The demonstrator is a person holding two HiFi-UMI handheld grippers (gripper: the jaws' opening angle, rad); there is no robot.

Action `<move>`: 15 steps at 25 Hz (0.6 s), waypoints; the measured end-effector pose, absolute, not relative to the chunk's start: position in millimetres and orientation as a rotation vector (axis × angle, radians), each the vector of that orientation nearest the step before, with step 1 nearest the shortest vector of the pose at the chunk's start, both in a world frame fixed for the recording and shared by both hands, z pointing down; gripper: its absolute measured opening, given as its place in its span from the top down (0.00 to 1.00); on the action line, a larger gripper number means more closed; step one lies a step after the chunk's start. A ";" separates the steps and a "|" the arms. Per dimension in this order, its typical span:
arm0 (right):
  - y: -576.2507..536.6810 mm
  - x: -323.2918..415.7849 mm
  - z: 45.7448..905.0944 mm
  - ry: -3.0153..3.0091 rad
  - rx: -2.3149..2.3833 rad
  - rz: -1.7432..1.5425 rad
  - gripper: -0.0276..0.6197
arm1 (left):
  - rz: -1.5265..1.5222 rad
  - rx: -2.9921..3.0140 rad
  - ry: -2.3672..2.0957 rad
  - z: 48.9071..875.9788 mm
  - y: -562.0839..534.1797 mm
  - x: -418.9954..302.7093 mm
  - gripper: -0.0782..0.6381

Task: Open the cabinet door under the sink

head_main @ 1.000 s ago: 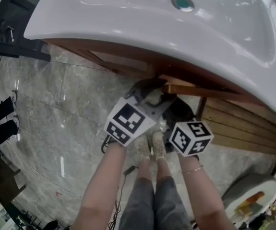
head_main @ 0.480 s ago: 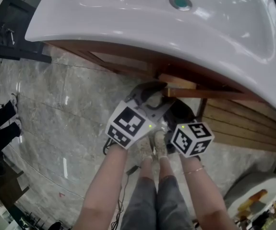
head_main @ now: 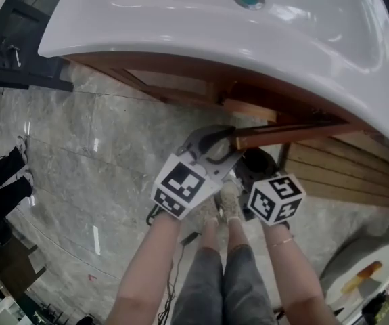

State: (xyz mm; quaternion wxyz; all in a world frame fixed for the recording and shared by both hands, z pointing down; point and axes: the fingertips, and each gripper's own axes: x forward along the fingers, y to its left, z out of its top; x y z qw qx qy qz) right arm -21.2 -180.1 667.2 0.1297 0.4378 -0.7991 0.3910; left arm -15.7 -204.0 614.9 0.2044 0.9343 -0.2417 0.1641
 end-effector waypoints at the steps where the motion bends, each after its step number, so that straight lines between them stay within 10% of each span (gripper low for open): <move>1: -176.3 -18.9 667.2 -2.329 1.261 1.133 0.82 | 0.465 2.610 -0.665 614.8 -200.2 -13.7 0.68; 15: -136.7 -2.5 667.4 -2.334 1.236 1.119 0.82 | 0.555 2.611 -0.617 615.5 -157.4 0.2 0.70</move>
